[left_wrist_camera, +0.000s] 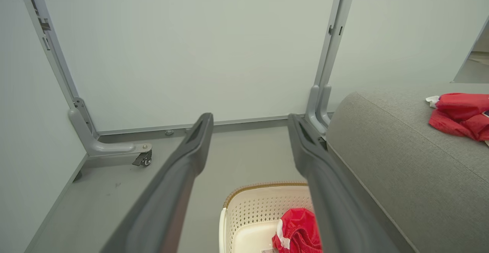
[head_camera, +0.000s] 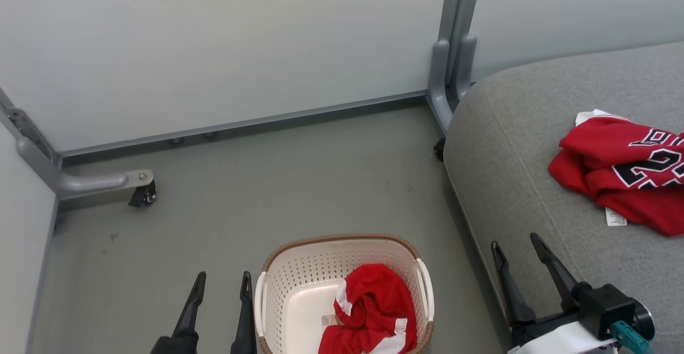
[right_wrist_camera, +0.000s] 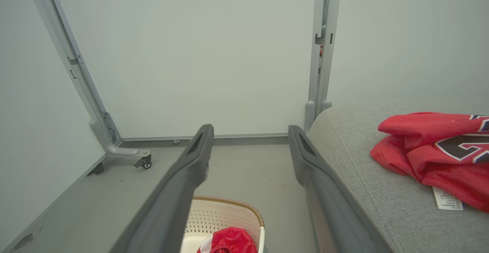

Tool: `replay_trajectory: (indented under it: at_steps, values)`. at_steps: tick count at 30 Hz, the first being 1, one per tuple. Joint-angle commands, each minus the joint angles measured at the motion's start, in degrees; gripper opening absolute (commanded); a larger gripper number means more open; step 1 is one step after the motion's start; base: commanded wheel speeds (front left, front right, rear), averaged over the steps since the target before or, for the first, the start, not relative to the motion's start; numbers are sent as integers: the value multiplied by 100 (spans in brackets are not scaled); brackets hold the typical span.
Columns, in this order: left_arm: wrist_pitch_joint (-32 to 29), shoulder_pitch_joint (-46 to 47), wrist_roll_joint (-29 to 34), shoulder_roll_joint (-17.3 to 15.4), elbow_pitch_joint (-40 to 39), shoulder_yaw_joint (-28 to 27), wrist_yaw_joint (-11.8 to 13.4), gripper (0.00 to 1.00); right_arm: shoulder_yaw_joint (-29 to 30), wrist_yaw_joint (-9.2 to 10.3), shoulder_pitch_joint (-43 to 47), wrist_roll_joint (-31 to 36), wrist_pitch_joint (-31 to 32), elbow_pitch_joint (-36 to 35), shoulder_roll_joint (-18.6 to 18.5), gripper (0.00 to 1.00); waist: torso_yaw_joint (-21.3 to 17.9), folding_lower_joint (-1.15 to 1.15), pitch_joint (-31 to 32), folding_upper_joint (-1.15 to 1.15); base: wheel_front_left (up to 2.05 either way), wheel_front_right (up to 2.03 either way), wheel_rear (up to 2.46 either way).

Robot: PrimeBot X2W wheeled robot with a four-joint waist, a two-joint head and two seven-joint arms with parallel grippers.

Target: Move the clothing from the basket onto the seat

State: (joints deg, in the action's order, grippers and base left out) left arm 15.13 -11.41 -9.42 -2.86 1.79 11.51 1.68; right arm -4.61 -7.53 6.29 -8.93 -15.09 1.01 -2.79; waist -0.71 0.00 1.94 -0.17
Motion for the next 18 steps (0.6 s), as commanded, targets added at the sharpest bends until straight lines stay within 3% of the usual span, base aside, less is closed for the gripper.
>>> replay_trajectory:
  at_steps: [1, 12, 18]
  values:
    - [3, 171, 68, -6, 7, 27, -26, 100, 32, 8, -95, 46, -12, -27, -21, 100, -4, 0, -373, 17, 0, 0, 0]
    - [3, 1750, 156, -7, 269, 244, -251, 100, 273, 8, -1292, 290, -12, -350, -20, 100, 67, 0, -2574, 17, 0, 0, 0]
    - [2, 2789, 503, -9, 969, 546, -572, 100, 382, 8, -2113, 150, -12, -518, -21, 100, 7, 0, -3562, 17, 0, 0, 0]
